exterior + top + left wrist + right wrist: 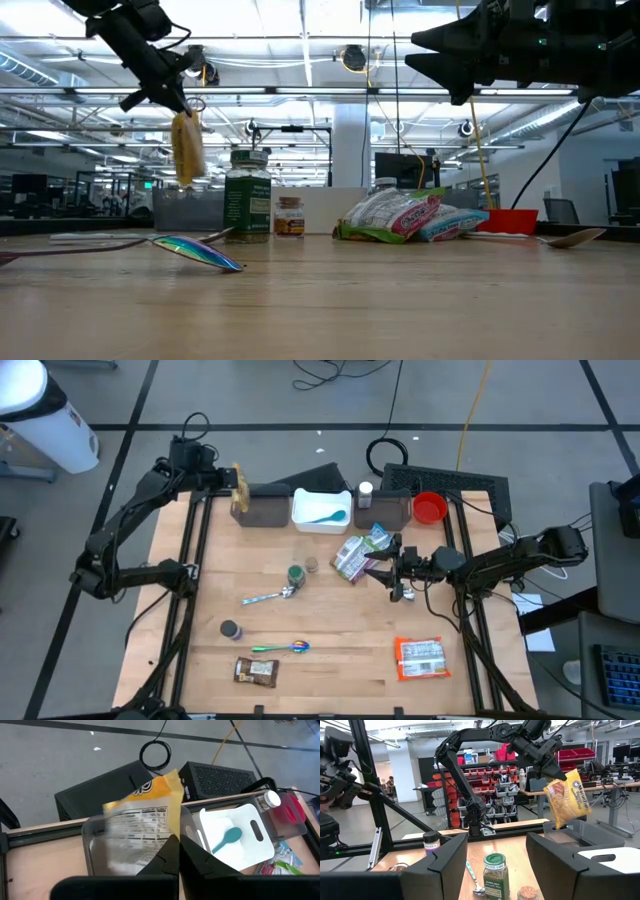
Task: Pick & Place Food Item
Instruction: Put the yellow noodle pack into the left black bin
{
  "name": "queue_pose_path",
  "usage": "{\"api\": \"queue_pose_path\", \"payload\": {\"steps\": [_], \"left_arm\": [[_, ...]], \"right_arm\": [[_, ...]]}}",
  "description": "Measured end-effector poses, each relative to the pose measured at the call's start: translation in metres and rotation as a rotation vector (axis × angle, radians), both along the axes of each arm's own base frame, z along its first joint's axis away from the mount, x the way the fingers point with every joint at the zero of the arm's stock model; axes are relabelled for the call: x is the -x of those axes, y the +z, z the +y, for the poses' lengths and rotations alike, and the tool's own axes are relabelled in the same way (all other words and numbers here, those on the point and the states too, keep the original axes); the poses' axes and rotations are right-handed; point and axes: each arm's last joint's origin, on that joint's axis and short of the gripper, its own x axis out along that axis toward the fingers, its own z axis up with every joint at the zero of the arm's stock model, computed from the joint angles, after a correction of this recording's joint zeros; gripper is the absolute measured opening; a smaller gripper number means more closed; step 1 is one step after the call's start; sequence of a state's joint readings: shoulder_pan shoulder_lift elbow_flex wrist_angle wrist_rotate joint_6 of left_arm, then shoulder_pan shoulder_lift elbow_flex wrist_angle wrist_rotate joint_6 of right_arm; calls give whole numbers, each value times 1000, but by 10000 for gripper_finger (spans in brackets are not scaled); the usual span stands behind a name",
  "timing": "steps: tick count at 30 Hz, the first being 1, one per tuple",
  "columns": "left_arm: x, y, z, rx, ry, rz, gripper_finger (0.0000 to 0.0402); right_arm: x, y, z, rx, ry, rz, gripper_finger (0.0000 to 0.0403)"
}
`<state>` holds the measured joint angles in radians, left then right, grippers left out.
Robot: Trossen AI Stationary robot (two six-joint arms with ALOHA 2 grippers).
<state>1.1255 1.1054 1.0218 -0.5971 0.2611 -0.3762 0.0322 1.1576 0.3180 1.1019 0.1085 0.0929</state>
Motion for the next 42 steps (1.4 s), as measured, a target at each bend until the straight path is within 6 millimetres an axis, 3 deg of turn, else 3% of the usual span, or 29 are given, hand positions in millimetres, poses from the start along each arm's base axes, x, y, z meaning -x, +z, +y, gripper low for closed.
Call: {"api": "queue_pose_path", "payload": {"steps": [20, 42], "left_arm": [[-6, -37, 18, 174, -9, 181, 0], [-4, -43, 25, 230, -8, 121, 0]], "right_arm": [[0, -1, 0, 0, 0, 7, 198], [0, -1, 0, 3, -4, 14, 198]]}}
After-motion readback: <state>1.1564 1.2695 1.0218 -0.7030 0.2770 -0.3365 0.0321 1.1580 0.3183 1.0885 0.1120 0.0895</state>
